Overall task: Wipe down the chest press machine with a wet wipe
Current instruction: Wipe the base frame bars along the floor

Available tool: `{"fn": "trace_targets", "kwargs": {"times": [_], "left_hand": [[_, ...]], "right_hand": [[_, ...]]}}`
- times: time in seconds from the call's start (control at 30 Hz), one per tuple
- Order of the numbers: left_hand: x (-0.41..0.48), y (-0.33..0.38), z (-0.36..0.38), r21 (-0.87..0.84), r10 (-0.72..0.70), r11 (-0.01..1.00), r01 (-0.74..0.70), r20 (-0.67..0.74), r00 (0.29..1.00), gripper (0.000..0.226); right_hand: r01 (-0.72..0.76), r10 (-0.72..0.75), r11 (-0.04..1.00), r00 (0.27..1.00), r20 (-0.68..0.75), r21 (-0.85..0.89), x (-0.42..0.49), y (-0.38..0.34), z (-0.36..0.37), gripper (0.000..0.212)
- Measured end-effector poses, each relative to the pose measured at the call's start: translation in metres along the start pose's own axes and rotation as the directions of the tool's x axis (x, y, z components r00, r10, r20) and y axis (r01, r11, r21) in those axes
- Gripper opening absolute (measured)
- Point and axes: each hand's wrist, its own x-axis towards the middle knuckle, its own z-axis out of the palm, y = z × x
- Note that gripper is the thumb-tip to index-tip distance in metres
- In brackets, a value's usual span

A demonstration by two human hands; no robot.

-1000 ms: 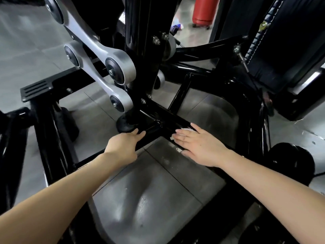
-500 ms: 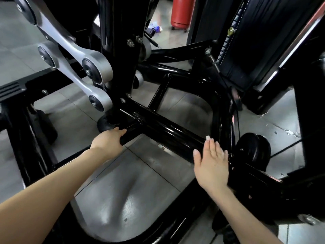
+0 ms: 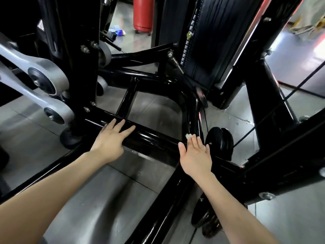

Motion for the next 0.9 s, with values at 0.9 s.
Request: {"fn": "trace_targets", "kwargs": {"times": [0.9], "left_hand": [[0.021,-0.001,0.004,-0.135,0.004,0.991,-0.024,-0.149,0.989,0.07]], "right_hand": [[0.242,-0.243,0.97,0.97,0.03,0.037,0.049,0.021,-0.018,0.046]]}}
